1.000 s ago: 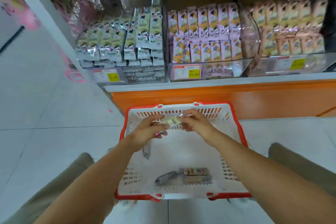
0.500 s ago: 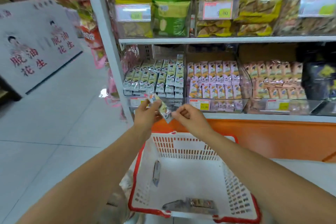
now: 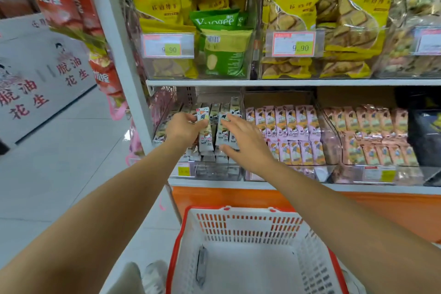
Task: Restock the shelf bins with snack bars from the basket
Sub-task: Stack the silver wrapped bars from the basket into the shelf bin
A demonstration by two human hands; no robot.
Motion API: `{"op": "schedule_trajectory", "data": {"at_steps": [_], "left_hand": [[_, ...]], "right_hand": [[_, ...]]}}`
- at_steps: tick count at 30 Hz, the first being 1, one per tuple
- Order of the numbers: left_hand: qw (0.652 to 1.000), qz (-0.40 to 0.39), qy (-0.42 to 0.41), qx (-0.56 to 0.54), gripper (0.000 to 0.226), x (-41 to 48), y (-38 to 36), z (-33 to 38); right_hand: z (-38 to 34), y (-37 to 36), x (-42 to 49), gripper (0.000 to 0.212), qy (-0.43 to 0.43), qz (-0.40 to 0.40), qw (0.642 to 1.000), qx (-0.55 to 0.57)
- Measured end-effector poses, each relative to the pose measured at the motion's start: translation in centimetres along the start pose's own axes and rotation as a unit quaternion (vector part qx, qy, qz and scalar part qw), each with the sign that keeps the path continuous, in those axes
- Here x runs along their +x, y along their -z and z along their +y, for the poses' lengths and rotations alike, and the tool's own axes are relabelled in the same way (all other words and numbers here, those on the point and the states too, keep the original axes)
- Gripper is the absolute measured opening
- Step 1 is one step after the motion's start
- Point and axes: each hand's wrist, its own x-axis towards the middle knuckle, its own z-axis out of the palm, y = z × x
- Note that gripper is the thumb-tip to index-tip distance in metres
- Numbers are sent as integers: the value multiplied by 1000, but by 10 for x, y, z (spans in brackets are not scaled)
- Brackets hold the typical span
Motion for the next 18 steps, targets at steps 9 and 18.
{"op": "schedule_trajectory", "data": {"at_steps": [9,18], "left_hand": [[995,45,-68,60,34,27,-18,1],[990,-9,-124,73,29,12,-19,-6]], "right_hand": [[19,-21,10,69,9,15,1000,-16],[19,-23,12,64,5,21,1000,12]]}}
